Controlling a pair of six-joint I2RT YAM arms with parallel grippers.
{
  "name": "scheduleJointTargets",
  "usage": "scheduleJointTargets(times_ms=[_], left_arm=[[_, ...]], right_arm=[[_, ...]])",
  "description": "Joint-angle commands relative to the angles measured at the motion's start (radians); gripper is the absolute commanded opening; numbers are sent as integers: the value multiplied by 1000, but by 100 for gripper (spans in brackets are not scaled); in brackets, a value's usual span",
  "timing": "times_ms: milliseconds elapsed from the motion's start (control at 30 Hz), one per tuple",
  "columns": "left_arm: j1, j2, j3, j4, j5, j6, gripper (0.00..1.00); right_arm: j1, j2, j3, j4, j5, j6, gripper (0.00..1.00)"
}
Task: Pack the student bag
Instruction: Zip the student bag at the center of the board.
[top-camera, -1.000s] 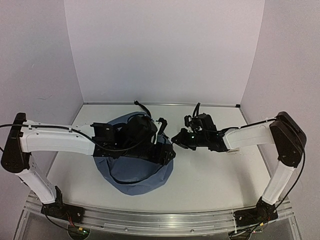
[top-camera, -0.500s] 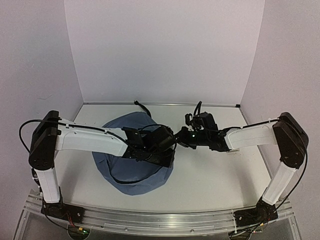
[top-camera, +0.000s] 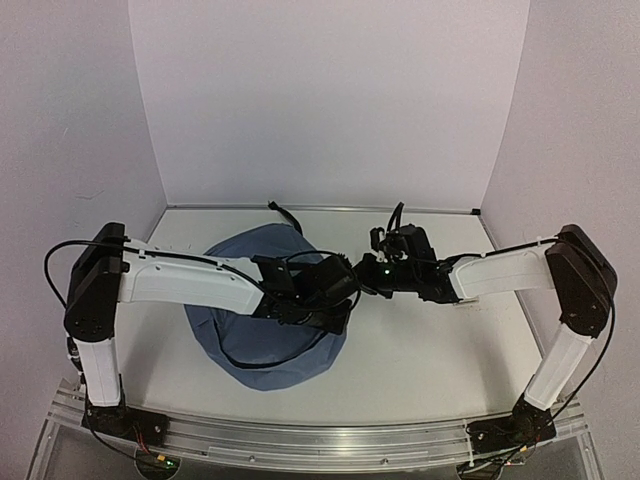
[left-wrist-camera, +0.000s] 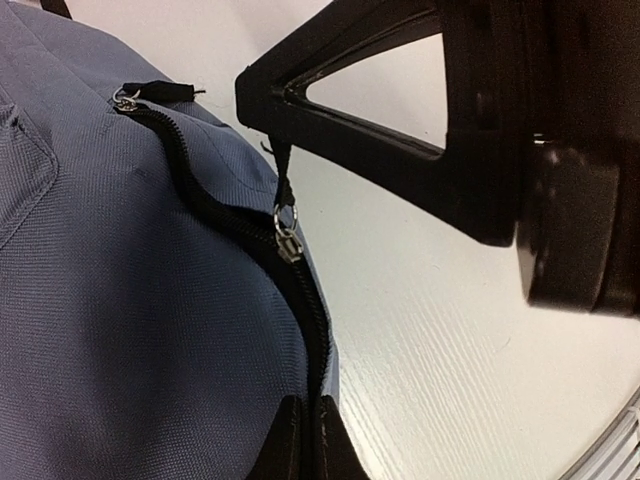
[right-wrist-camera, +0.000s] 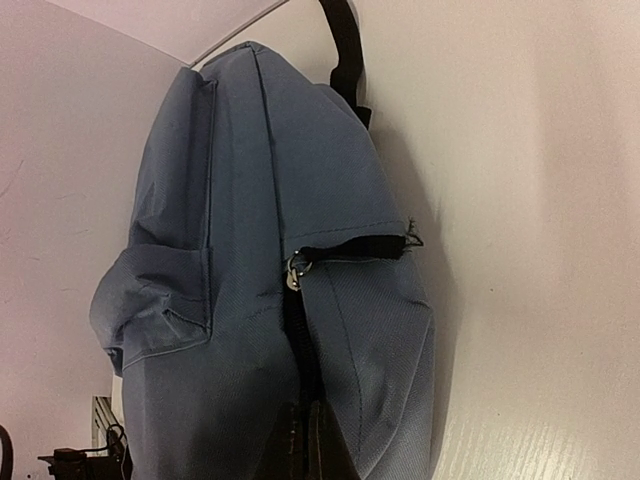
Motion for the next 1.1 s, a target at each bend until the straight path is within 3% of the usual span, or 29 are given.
scheduleJointTargets(times_ms=[0,267,700,1067], left_arm=[[-10,-118,-133,25,82,66,0],[-8,-281,-319,53,231,123,0],[-7,-301,-354,38,459,190,0],[-8,-322,-369,22,498,200,0]], right_arm=[[-1,-4,30,58,39,7,0],[-1,20,50,85,28,24,0],[29,41,103,106,34,33,0],[31,103,173,106,58,24,0]])
